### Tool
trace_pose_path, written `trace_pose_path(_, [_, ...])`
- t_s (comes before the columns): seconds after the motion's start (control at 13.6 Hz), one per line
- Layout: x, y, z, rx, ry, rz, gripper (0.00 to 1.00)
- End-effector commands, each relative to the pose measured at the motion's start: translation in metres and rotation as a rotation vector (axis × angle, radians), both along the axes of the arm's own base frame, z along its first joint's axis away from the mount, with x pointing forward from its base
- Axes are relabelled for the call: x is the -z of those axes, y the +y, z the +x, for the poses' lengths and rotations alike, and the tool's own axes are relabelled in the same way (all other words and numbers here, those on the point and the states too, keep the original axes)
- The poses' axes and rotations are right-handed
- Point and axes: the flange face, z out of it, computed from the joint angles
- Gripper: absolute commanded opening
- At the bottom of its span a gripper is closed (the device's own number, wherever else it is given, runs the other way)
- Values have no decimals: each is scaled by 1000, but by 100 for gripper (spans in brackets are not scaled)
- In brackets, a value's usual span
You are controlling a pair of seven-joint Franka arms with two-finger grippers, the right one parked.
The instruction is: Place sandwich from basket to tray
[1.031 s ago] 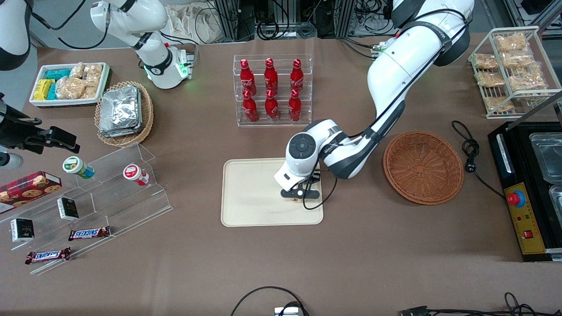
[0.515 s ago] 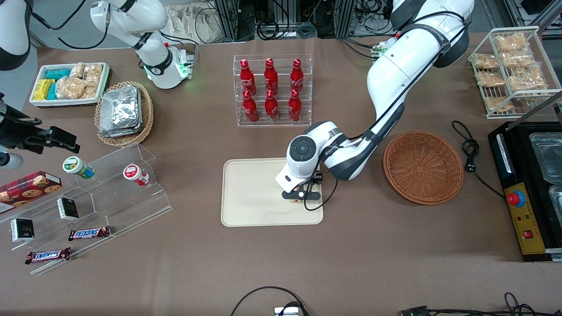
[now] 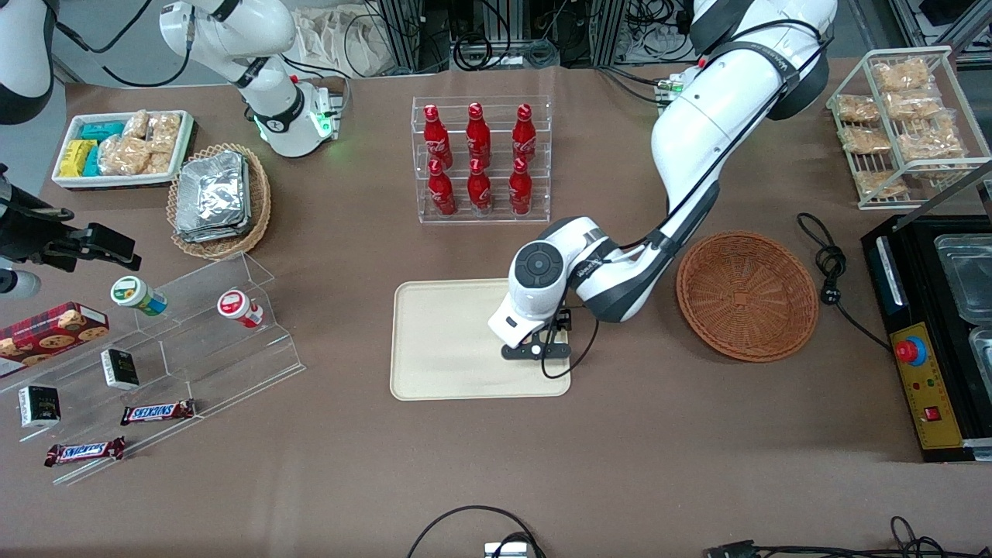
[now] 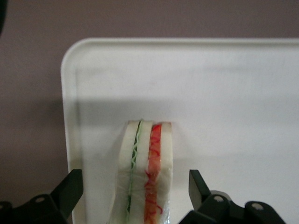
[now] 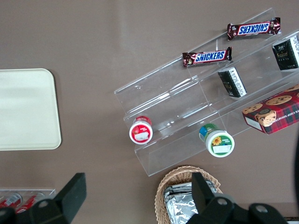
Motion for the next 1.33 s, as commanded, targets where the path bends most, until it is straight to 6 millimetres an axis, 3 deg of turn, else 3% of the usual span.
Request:
trace_pose_path(0.0, [-42, 2, 19, -62, -30, 17, 100])
trace_pose_path(0.22, [-84, 12, 39, -115, -51, 30, 100])
trace_pose_path(0.37, [-123, 23, 45, -153, -71, 53, 100])
trace_pose_path(0.81, [-222, 133, 78, -290, -109, 136, 100])
trace_pose_path(1.25, [-288, 244, 86, -227, -40, 173, 100])
